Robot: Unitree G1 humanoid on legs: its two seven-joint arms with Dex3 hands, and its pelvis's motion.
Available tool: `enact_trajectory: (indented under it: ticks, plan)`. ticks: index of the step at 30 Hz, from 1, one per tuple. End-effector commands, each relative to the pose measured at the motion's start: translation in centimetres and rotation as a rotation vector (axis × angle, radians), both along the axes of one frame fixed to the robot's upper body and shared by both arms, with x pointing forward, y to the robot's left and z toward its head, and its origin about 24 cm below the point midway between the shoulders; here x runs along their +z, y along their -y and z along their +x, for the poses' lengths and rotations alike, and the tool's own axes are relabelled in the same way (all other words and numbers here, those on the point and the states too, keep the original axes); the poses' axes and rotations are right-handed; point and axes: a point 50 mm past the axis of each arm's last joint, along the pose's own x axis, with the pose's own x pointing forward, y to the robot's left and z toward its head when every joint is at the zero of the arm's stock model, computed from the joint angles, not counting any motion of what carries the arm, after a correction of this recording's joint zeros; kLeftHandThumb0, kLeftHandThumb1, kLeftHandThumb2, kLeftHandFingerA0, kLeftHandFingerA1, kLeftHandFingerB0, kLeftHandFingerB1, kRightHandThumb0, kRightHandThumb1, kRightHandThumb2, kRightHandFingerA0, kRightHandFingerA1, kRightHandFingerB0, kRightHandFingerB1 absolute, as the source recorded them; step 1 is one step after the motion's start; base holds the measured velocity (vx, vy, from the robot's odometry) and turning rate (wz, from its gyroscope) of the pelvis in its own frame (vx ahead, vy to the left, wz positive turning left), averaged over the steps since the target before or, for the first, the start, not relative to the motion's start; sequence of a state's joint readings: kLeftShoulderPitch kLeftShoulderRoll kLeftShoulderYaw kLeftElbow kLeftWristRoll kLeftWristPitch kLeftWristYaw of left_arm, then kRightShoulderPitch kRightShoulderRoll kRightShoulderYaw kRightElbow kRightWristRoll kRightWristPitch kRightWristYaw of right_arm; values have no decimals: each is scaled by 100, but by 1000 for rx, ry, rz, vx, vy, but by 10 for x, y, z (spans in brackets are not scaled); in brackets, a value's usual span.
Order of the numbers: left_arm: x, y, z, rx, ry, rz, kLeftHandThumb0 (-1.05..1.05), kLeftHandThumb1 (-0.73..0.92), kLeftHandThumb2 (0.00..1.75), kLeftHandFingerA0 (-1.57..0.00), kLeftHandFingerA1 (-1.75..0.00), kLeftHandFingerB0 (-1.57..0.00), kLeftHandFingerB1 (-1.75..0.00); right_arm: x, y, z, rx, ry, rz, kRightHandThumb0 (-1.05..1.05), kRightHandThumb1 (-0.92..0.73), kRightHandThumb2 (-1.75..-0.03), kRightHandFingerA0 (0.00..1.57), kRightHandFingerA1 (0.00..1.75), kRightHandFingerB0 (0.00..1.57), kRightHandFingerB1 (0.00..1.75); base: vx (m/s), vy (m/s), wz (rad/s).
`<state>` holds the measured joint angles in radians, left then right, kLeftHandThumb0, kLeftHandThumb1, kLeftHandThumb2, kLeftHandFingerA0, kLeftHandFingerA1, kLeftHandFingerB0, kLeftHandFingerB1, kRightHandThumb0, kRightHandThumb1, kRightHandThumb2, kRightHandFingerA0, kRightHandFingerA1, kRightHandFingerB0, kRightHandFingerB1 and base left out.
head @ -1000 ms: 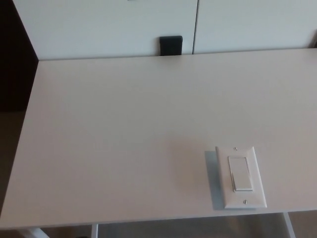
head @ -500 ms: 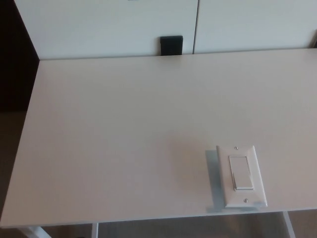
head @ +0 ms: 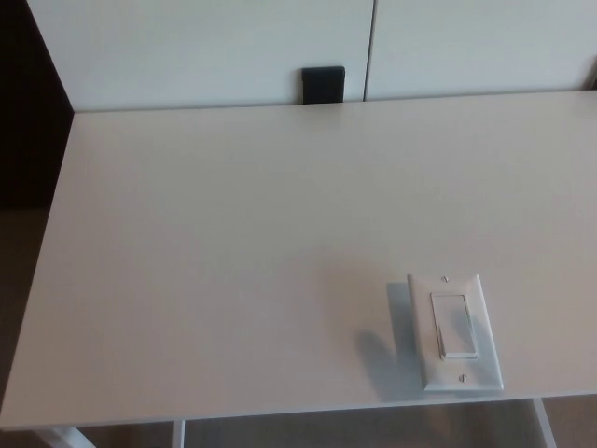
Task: The robot walk towards a table in front and then clicks the light switch button using the right hand's index finger
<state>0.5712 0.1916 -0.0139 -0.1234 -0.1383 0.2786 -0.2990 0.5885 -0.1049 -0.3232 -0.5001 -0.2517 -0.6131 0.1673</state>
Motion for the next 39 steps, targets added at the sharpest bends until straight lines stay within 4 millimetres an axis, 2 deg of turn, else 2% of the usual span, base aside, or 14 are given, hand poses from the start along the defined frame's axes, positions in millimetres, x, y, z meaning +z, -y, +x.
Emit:
enact_trajectory:
  ticks: [1, 6, 19, 26, 39]
  plan:
    - [1, 1, -7, -39, -27, -15, -14, 52, 93, -23, -55, -15, -50, -45, -15, 42, 2, -152, -714, -104, -79, -107, 0, 7, 0, 3, 0, 0, 0]
    - [1, 0, -7, -41, -28, -16, -14, 52, 93, -24, -55, -14, -50, -59, -18, 50, 7, -168, -766, -105, -79, -108, 0, 7, 0, 3, 0, 0, 0]
    - [3, 1, -4, -51, -28, -13, -13, 53, 93, -23, -55, -15, -50, -84, -40, 48, 51, -203, -831, -105, -78, -110, 0, 2, 0, 8, 0, 0, 0]
    - [4, 2, -4, -68, -25, 2, -13, 53, 93, -24, -55, -15, -50, -96, -42, 46, 55, -208, -901, -105, -75, -108, 0, 1, 0, 5, 0, 0, 0]
    - [4, 4, -5, -86, -22, 0, -13, 53, 93, -24, -55, -15, -50, -102, -43, 43, 30, -210, -972, -105, -73, -107, 0, 1, 8, 18, 0, 0, 0]
